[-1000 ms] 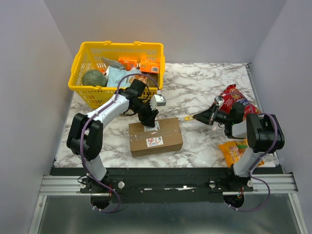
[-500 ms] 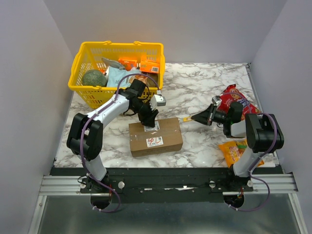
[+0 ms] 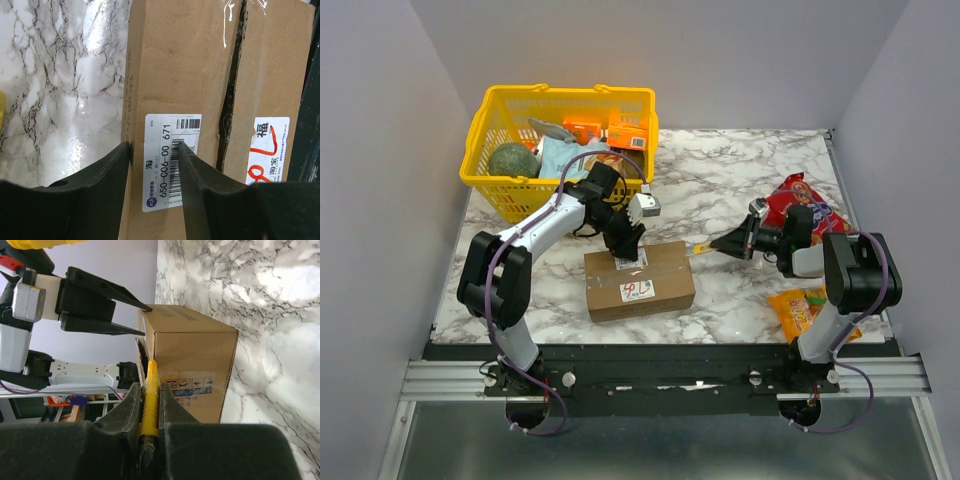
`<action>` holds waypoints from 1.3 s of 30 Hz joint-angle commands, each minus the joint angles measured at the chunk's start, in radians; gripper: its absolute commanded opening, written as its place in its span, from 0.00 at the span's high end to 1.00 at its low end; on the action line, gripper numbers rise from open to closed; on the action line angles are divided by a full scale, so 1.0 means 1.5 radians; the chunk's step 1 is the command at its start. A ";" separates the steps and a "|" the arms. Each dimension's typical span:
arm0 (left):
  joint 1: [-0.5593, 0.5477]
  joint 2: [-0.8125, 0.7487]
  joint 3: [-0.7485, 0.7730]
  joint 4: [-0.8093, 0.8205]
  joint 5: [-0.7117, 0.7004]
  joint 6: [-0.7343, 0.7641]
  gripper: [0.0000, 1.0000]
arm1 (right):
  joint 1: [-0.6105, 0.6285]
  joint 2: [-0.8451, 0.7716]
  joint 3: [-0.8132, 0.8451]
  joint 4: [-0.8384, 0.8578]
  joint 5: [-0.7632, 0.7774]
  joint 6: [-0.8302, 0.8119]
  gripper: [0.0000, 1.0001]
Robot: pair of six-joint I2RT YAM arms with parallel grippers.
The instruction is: Unpack the express box
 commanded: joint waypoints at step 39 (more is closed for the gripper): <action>-0.005 0.034 -0.035 0.001 -0.072 0.006 0.50 | 0.004 -0.085 -0.002 -0.117 0.091 -0.089 1.00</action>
